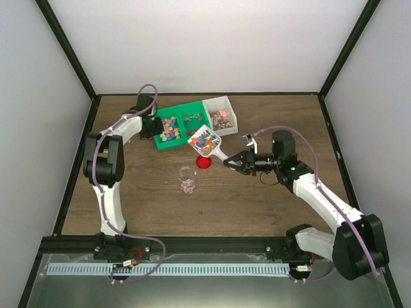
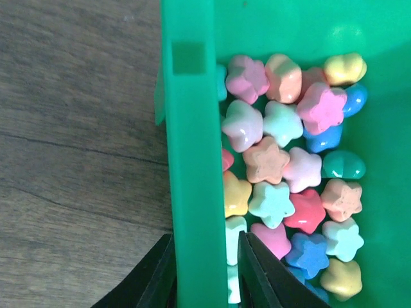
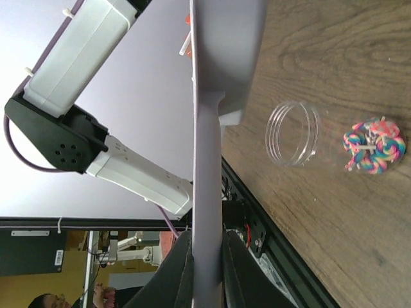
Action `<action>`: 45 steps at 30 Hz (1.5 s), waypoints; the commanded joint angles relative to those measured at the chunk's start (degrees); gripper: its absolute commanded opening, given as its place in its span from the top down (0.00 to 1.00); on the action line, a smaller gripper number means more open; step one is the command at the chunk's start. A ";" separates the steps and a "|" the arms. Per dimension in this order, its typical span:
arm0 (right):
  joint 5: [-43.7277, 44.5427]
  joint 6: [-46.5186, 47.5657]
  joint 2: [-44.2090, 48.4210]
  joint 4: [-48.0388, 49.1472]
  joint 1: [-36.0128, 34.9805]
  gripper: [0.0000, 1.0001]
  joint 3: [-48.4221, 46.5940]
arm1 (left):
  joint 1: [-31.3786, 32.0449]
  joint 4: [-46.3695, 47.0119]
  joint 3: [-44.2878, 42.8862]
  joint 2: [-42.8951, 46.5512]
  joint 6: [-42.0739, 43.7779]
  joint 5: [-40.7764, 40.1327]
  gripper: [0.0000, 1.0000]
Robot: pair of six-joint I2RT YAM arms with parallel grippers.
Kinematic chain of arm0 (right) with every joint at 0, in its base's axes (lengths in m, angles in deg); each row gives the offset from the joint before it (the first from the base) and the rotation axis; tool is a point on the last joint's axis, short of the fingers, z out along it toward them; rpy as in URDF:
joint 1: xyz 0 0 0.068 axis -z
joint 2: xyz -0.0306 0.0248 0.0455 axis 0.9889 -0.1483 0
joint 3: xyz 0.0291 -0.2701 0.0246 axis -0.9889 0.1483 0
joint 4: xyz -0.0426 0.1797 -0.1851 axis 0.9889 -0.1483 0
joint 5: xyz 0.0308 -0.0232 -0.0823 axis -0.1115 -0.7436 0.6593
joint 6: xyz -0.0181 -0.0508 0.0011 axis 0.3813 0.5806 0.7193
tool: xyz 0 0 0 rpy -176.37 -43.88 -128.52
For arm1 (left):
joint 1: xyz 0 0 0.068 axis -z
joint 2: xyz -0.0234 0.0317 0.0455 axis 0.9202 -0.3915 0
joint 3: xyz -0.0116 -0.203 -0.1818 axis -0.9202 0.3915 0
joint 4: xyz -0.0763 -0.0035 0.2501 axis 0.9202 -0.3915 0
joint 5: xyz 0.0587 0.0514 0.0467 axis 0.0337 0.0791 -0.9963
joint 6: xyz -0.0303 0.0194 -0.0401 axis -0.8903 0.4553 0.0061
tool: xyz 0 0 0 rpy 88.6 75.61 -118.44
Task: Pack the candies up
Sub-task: Place the fake candies in the packing bottle.
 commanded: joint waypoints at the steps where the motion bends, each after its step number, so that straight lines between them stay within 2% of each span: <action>1: 0.04 2.18 3.17 -3.57 -1.59 0.99 1.22 | 0.28 -1.75 -1.22 -1.40 -0.61 0.47 0.73; 9: 5.31 6.89 4.70 -12.17 -7.88 0.99 0.13 | 0.27 -2.10 -1.52 -1.00 -0.33 -0.96 0.72; 22: 12.63 15.47 7.50 -27.50 -8.82 0.99 -4.39 | 0.11 -1.44 -0.66 -0.72 0.09 -0.20 0.73; 33: 16.64 18.16 5.95 -34.80 -10.46 0.99 -11.11 | 0.01 -0.65 -0.30 -0.86 0.16 0.16 0.74; 45: 17.31 18.12 3.47 -36.94 -13.05 0.99 -13.78 | -0.34 -0.50 -0.01 -0.90 0.25 0.29 0.74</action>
